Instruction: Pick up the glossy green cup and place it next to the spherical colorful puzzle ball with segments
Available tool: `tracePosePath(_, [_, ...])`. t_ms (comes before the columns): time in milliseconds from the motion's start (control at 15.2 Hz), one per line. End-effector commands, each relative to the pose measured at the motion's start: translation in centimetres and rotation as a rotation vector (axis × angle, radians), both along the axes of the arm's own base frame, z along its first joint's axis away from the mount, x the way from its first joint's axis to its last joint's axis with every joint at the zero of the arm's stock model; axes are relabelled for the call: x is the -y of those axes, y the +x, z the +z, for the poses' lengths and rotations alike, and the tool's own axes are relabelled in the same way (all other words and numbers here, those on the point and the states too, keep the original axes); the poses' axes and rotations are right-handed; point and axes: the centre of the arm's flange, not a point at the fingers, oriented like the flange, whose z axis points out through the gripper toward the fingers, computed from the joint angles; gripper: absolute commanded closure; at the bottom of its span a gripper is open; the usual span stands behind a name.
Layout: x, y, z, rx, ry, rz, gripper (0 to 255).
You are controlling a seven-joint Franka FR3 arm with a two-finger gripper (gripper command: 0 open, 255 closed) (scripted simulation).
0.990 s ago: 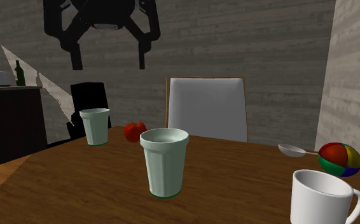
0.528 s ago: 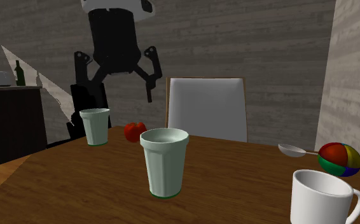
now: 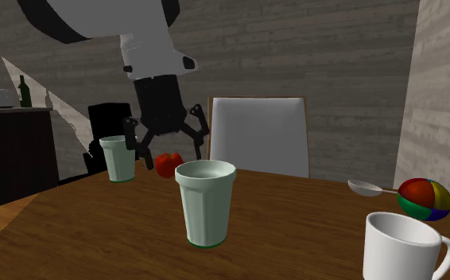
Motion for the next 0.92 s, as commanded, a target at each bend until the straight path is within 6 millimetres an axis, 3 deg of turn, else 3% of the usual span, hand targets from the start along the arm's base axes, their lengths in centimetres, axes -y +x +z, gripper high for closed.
tracePosePath(0, [0.3,1.0,-1.4,-0.002,-0.008,-0.005,0])
tracePosePath(462, [1.0,1.0,-4.8,-0.002,-0.008,-0.005,0])
tracePosePath(858, [1.0,1.0,-4.8,-0.002,-0.008,-0.005,0])
